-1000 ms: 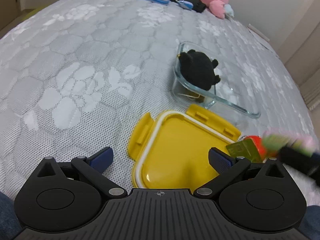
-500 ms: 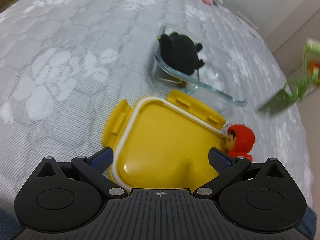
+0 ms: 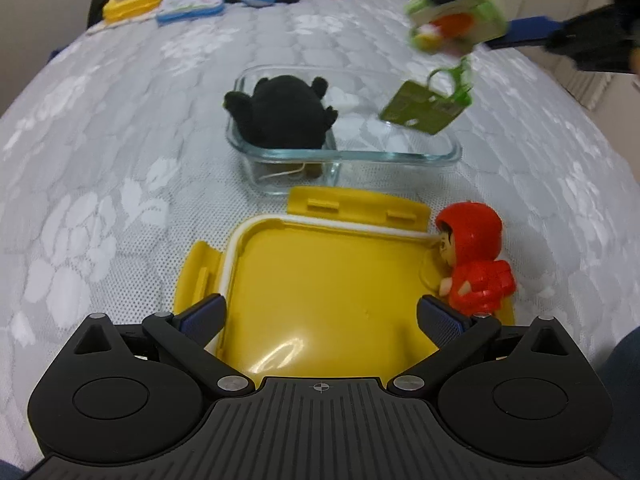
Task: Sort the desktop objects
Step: 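Carry the pink-green toy into the glass container and release it, then move the right gripper back to the red doll keychain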
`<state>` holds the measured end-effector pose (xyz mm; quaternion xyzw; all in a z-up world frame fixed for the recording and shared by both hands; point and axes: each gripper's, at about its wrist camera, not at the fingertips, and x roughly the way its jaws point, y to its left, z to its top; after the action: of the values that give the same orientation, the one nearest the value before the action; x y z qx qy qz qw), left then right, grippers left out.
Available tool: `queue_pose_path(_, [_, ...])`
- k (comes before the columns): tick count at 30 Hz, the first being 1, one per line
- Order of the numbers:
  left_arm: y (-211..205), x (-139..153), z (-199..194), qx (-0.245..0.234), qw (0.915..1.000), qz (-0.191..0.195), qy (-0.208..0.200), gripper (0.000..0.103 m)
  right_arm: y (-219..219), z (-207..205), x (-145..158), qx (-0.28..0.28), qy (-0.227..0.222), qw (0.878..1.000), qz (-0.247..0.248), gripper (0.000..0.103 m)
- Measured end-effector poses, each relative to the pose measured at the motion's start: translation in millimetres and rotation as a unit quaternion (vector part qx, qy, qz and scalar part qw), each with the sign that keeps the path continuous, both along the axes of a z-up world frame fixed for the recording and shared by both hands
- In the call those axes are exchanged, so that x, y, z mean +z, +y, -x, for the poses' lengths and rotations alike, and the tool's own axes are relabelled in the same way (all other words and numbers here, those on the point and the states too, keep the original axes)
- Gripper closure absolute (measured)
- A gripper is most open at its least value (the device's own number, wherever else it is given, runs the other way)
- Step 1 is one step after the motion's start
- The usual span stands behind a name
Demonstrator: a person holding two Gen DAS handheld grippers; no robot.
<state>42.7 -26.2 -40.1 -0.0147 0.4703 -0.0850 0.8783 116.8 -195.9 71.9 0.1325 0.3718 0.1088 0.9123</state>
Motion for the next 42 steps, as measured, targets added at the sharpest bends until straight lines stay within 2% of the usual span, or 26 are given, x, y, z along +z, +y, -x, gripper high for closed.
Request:
queue_pose_path(3, [-1.0,-2.0,-1.9,-0.004,1.0,-0.005,0.003,0.0,5.9,-5.2,-13.4,0.004,0.017,1.0,0.0,0.054])
queue_pose_path(12, [6.6,-7.1,-7.7,0.008,0.9996,0.013,0.023,0.0,21.8,-18.7,-42.4,0.017,0.059,0.998,0.01,0.054])
queue_pose_path(26, [10.1,-11.6,-12.6,0.015,0.9991,0.023,0.033,0.0,34.0,-31.5,-72.9,0.023,0.094,0.994,0.043,0.054])
queue_pose_path(34, [9.0,-12.8,-14.0,0.013,0.9995,0.019,0.023,0.0,30.8,-23.0,-50.1,0.039,0.072,0.996,0.043,0.054])
queue_pose_path(42, [10.7,-9.0,-11.3,0.021,0.9994,0.016,0.022,0.0,-6.1,3.2,-19.4,0.027,0.046,0.998,0.041,0.049])
